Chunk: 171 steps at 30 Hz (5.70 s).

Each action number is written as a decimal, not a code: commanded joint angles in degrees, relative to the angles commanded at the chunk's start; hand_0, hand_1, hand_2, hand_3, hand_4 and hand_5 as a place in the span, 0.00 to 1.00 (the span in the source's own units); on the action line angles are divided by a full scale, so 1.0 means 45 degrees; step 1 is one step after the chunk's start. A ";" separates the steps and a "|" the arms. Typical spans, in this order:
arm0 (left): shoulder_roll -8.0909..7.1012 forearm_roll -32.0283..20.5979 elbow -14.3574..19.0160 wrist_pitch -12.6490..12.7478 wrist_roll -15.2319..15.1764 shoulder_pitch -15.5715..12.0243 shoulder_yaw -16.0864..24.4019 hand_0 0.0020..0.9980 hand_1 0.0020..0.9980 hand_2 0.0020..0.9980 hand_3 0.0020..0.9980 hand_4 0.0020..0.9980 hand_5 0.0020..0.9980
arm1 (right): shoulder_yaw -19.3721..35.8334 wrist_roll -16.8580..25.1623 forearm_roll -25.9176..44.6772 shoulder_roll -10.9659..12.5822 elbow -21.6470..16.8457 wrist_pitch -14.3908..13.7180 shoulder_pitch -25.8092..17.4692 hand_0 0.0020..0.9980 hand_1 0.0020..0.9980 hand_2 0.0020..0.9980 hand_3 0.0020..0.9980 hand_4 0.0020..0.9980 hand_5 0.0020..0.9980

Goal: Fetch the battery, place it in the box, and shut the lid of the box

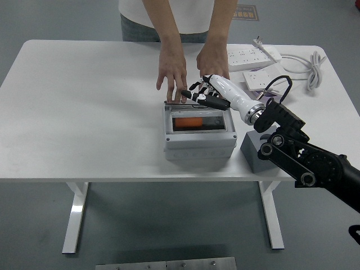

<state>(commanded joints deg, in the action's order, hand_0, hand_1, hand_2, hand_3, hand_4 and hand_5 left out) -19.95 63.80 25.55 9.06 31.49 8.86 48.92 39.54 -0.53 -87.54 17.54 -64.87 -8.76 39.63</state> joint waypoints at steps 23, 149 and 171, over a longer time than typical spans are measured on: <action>0.0015 -0.0012 0.0007 -0.0009 0.0002 -0.0008 -0.0008 0.63 0.70 0.57 0.54 0.50 0.00 | 0.0147 0.0012 0.0016 0.0089 -0.0044 0.0043 -0.0176 0.36 0.37 0.52 0.64 0.96 1.00; -0.0856 -0.2827 -0.0180 0.0958 -0.1012 -0.2014 -0.1530 0.63 0.70 0.57 0.54 0.50 0.00 | 0.8614 0.4789 0.7605 -0.1162 -0.1320 0.1046 -0.5655 0.62 0.62 0.63 0.63 0.85 0.74; -0.0787 -0.3807 -0.0206 0.1259 -0.1346 -0.2082 -0.2099 0.63 0.70 0.57 0.54 0.50 0.00 | 0.9184 0.3790 0.7257 -0.0874 -0.1535 0.0625 -0.5538 0.64 0.63 0.64 0.63 0.84 0.71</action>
<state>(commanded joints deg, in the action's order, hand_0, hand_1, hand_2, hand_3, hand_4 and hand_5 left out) -23.49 46.67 24.62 14.73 25.43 -0.51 39.48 80.87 16.53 -54.88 13.61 -71.78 -5.95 14.71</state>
